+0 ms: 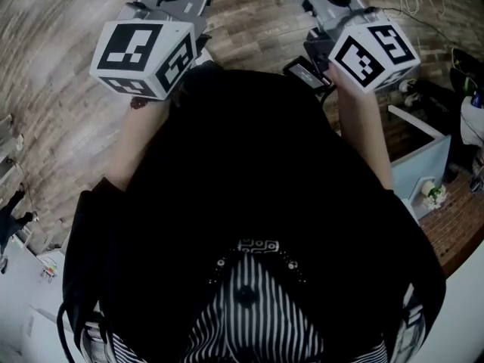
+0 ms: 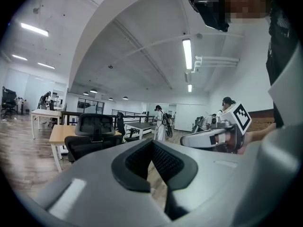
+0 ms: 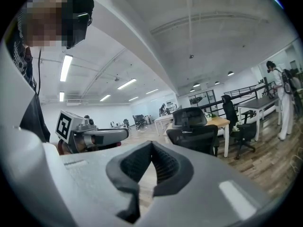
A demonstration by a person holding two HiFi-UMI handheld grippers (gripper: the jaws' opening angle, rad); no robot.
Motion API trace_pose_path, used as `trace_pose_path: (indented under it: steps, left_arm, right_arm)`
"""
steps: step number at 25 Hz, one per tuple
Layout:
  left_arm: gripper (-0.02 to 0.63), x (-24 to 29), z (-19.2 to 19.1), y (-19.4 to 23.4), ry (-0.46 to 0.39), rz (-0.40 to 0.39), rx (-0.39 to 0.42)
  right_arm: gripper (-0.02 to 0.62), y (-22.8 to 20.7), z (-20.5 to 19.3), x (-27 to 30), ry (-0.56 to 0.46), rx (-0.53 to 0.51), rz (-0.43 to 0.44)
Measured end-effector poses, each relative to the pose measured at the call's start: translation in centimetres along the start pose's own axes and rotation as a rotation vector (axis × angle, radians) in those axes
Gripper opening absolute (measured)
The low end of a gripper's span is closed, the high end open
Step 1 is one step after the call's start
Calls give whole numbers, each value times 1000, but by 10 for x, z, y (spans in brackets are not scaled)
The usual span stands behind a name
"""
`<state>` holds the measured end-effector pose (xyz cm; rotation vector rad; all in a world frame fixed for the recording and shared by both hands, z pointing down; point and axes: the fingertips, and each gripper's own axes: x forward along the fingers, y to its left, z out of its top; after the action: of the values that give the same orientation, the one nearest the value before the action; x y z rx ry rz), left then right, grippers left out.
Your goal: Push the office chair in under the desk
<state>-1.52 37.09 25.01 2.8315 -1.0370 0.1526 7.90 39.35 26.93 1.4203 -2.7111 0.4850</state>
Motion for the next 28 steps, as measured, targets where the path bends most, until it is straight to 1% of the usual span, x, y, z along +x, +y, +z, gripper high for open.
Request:
trace_pose_path:
  steps: [2,5,10,15,21,24,28]
  left_arm:
    - [-2,10,6,24,-9,2,5]
    - [-2,18,10,48,-15,-3,28]
    - [-2,21,10,76,-21,-16,30]
    - [-2,19,16,113,-20,-28,49]
    - [-2,14,10,162,-7,-46,29]
    - [-2,13,5,180,-9,-52,11]
    - [-2,9,-1,199,-8,-63,-16]
  right_arm:
    - [0,-8,7,23,8,-14,-13]
    - [0,-15,12,45,17,-44,-38]
    - [0,-18,12,74,17,-15,-50]
    - [0,-14,18,106,18,-18,-69]
    - [0,-1,27,155,13,-23,-76]
    - [0,3,27,173,10,-19,-84]
    - [0,7,21,192,36,1,-98]
